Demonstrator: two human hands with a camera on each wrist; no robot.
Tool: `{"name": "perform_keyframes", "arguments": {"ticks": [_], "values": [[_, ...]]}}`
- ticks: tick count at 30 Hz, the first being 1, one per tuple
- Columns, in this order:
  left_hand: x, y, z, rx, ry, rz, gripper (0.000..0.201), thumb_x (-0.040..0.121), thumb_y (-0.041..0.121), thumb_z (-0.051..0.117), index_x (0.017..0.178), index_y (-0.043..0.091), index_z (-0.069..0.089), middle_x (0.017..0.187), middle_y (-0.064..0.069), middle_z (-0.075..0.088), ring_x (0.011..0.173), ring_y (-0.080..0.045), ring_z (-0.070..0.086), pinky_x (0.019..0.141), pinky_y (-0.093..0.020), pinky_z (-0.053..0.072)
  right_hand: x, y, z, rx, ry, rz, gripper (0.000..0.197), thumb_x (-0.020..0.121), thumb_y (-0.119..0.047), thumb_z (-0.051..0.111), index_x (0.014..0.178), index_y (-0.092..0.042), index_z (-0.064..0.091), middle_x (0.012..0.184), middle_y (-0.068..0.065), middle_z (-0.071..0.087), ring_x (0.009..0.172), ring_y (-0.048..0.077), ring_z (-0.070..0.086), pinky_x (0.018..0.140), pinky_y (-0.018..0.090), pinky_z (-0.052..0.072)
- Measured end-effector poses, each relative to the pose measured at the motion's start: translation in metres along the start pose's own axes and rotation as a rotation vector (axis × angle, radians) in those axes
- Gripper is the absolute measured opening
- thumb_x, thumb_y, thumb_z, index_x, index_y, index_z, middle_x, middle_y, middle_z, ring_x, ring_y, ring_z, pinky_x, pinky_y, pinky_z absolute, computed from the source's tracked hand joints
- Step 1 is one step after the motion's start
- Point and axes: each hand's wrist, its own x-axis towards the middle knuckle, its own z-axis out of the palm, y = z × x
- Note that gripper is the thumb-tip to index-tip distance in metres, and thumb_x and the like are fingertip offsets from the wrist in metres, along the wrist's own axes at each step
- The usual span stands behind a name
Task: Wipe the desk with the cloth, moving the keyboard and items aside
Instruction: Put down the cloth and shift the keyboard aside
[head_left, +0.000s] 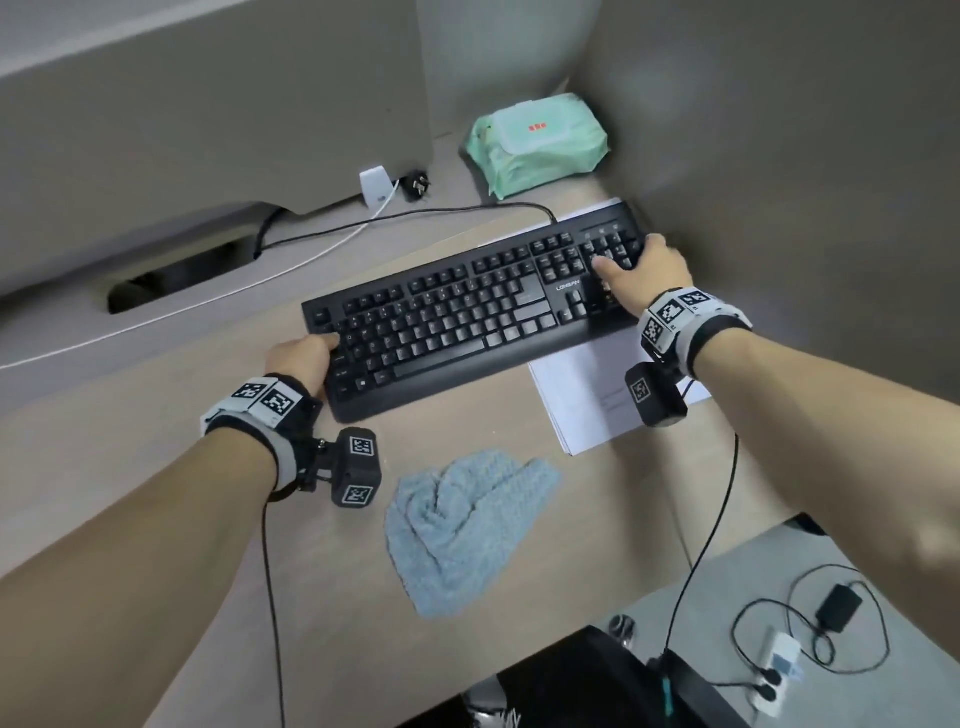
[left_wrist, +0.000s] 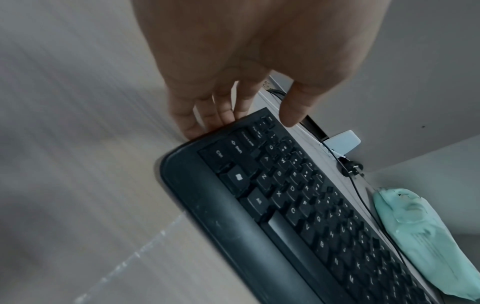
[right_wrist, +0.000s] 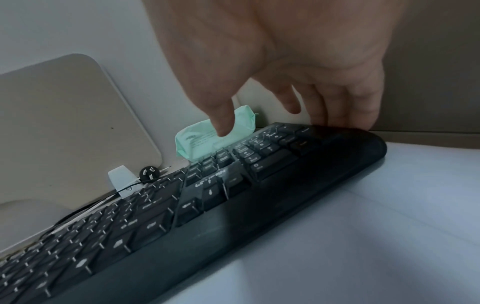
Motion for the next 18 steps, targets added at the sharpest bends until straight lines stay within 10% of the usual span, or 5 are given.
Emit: {"name": "perform_keyframes", "arguments": {"ticks": [18], "values": [[0.017, -0.066, -0.179, 0.039, 0.255, -0.012, 0.062, 0.068, 0.043, 0.061, 0.113, 0.002, 0.067, 0.115, -0.016, 0.068, 0.105, -0.038, 0.063, 0.099, -0.046, 0.049, -0.121, -0.114, 0.056, -0.030, -0.129, -0.170, 0.088, 0.077, -0.073, 0.055, 0.130, -0.003, 0.046, 0.136, 0.022, 0.042, 0.124, 0.040, 0.046, 0.104, 0.045, 0.039]]}}
